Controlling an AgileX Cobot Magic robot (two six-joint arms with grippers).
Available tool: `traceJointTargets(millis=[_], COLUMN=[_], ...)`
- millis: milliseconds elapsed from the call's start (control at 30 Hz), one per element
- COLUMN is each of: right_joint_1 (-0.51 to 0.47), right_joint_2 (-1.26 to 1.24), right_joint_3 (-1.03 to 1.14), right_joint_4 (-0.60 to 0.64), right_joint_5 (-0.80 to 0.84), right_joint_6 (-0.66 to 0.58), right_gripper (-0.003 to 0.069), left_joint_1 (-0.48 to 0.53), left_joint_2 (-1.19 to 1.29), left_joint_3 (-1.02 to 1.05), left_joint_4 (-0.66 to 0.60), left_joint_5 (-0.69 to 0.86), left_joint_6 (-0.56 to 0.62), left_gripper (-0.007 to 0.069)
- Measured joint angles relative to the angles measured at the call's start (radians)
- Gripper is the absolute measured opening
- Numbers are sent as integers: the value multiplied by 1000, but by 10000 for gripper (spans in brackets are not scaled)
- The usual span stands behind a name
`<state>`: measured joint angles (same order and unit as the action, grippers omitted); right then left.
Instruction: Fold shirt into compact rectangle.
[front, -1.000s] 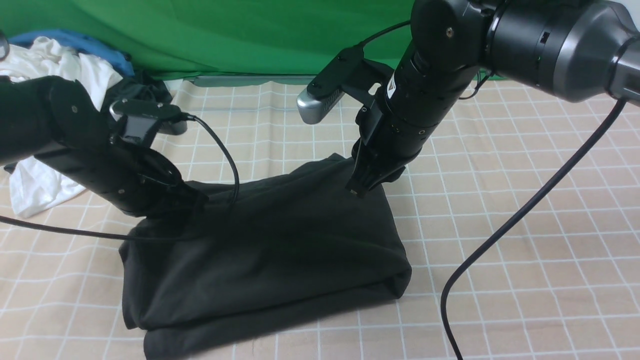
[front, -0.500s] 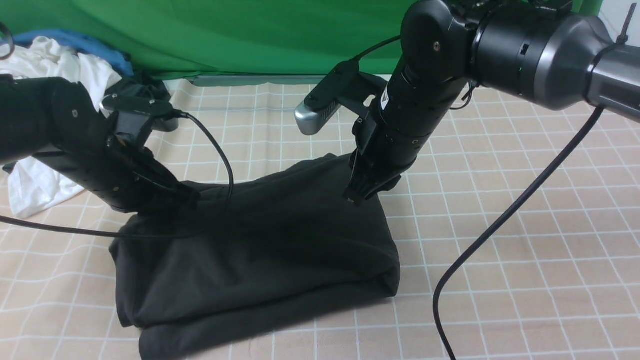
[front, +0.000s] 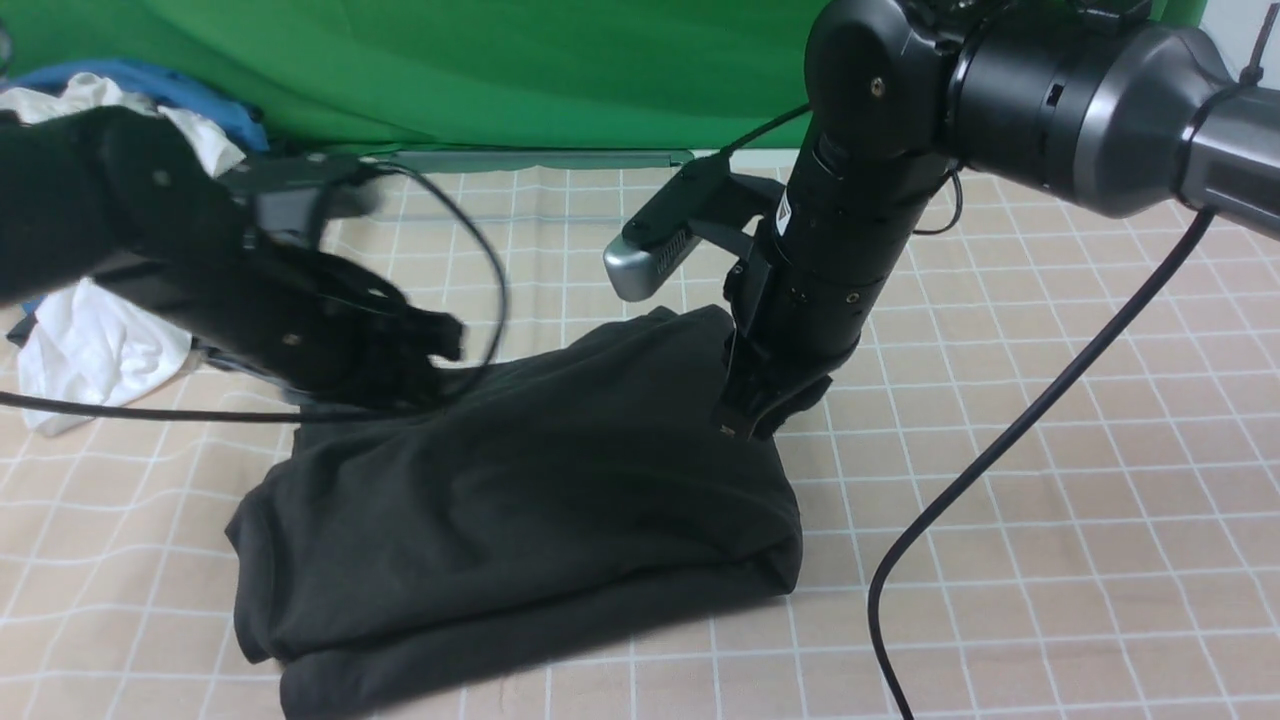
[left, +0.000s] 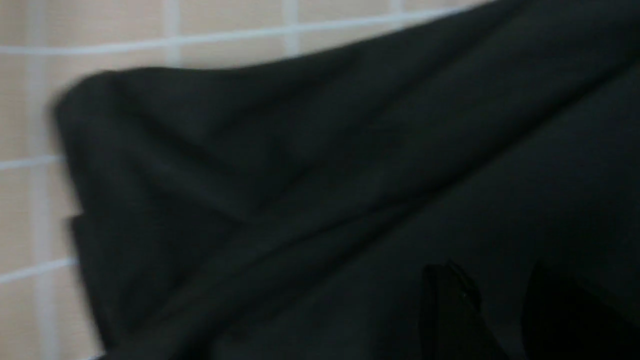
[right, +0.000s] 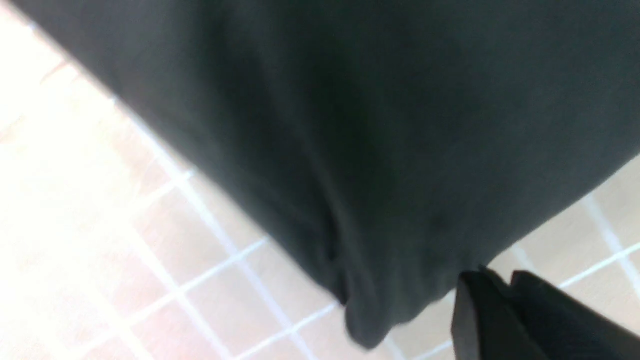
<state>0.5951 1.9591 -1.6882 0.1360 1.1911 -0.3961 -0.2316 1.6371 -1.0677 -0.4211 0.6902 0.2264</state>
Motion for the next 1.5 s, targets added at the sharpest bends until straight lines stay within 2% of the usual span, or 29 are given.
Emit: traceJointTargets(millis=[100,233,367,533,633,833,967,1200,1500], right_joint_1=[0,0,1,1,1,-6,-33,-43,-46], right_joint_2=[0,2,29,104,150,191,191,191,138], right_joint_3=[0,0,-1,-1,-1,-1,-1,-1,33], right_joint_4=[12,106,201,216,189,52,37,22,-10], right_joint_5=[12,8,-23,-39,-41,-66,-65,-26,14], right_joint_6=[8,30,38,83,115,223,255,261,261], right_gripper=[38,34,34,34,35,35,35,35,35], left_joint_1=[-74,-100,-72,-30,-29,-30,-32,-34,-37], left_joint_2=[29,112,183,202,193,104,87,87,22], left_joint_3=[-1,-1,-1,-2,-2,-2,15,152,178], left_joint_4=[-59,-67,-60,-57,-61,-68,-41,-31,16], left_joint_5=[3,-7,-5,27,39,116,186,154,158], left_joint_6=[19,3,-39,-57,-45,-21,-19,-19,-18], left_gripper=[85,16,18,19,19,19,19,19,19])
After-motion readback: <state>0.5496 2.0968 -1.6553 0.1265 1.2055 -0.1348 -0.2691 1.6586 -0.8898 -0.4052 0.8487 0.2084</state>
